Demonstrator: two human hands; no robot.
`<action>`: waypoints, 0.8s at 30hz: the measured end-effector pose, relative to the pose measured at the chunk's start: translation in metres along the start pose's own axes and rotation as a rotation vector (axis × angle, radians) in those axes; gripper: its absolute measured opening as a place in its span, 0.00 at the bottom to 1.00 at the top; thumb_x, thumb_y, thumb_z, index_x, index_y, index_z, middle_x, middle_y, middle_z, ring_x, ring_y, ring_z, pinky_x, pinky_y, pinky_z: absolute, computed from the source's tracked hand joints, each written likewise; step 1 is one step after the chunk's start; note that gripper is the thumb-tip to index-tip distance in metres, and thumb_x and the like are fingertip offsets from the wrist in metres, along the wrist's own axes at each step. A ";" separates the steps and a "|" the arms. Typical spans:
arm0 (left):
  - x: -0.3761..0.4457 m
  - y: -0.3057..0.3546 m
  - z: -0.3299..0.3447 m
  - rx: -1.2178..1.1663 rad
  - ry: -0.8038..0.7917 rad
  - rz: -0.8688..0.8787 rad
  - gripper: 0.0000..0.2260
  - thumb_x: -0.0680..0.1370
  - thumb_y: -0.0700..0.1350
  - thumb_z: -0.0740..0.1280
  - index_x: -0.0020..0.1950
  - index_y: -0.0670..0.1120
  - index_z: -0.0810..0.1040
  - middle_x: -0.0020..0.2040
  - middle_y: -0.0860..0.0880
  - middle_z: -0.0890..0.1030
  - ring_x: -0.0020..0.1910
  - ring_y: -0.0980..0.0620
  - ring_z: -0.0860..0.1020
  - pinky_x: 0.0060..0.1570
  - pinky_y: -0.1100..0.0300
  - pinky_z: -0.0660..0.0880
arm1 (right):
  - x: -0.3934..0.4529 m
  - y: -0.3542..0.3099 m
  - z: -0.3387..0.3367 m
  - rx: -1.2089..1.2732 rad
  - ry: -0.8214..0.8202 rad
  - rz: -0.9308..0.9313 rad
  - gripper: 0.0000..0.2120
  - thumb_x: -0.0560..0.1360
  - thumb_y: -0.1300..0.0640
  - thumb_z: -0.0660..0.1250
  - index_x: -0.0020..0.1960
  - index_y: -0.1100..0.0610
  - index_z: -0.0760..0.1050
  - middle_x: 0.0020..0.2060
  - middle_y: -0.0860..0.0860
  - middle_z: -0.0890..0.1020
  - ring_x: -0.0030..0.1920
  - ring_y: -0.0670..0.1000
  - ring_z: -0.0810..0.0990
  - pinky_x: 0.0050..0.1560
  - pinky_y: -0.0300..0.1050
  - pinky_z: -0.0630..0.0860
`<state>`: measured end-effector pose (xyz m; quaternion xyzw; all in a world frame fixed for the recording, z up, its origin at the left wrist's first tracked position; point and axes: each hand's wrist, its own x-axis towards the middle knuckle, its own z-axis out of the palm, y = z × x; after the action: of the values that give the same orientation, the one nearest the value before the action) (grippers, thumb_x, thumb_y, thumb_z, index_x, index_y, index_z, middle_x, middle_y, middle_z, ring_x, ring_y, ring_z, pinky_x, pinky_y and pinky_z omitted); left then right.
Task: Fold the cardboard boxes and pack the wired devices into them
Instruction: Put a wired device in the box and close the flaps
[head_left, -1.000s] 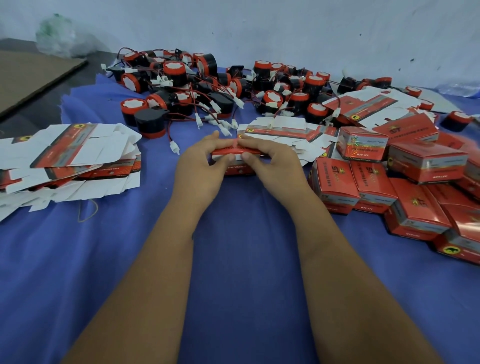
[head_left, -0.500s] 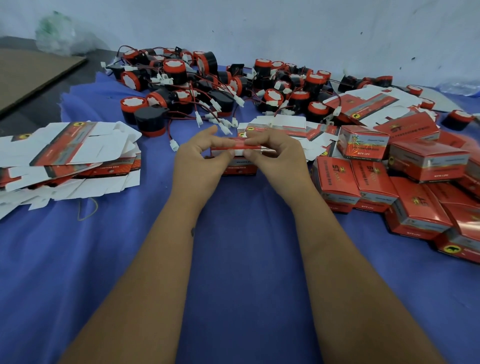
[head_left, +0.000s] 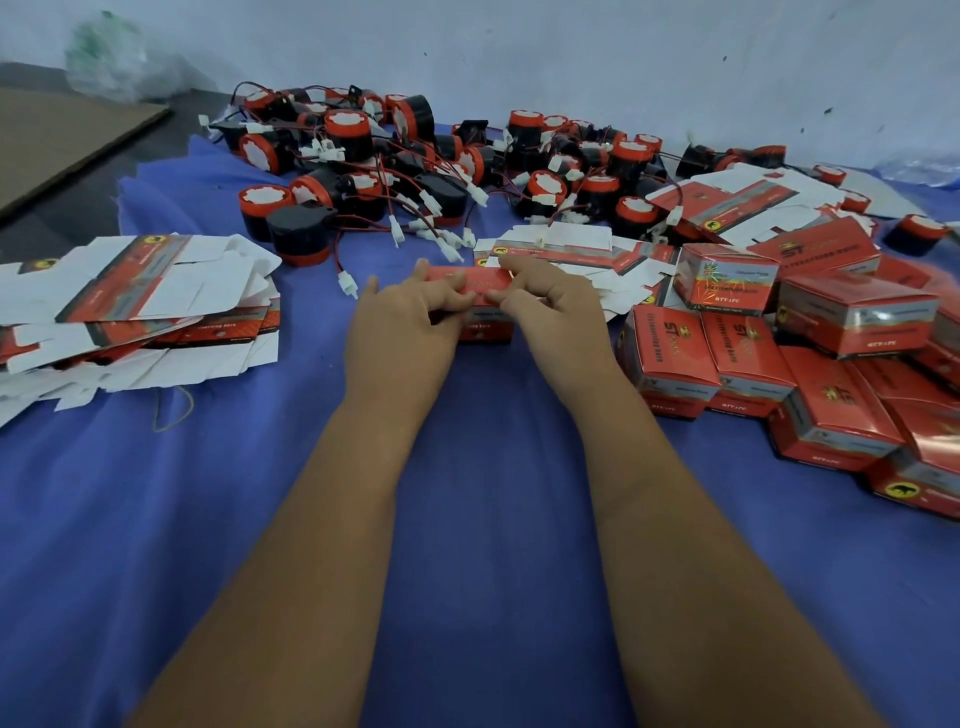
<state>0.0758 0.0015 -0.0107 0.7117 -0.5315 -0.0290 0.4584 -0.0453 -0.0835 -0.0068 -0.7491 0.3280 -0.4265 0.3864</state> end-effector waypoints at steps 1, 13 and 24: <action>0.000 -0.001 0.000 -0.017 -0.002 -0.005 0.08 0.79 0.41 0.70 0.56 0.46 0.85 0.65 0.49 0.80 0.75 0.51 0.67 0.78 0.49 0.52 | -0.001 0.000 0.002 -0.012 -0.012 -0.018 0.10 0.72 0.62 0.66 0.47 0.70 0.77 0.47 0.53 0.80 0.54 0.49 0.76 0.58 0.45 0.74; -0.001 0.004 0.004 -0.123 0.039 0.066 0.14 0.79 0.34 0.64 0.60 0.47 0.82 0.66 0.52 0.78 0.69 0.54 0.70 0.58 0.79 0.62 | 0.000 -0.012 -0.007 -0.484 0.041 -0.129 0.20 0.66 0.52 0.77 0.54 0.53 0.74 0.52 0.50 0.69 0.55 0.52 0.68 0.50 0.43 0.68; -0.006 0.001 0.004 -0.120 -0.106 -0.070 0.10 0.82 0.42 0.62 0.50 0.57 0.78 0.58 0.53 0.82 0.49 0.59 0.77 0.45 0.66 0.72 | -0.037 -0.036 -0.106 -0.528 0.420 0.086 0.17 0.59 0.46 0.69 0.46 0.48 0.73 0.48 0.46 0.69 0.56 0.53 0.69 0.58 0.54 0.69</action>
<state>0.0707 0.0036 -0.0154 0.6986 -0.5270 -0.1146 0.4702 -0.1498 -0.0673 0.0462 -0.7048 0.5306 -0.4551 0.1209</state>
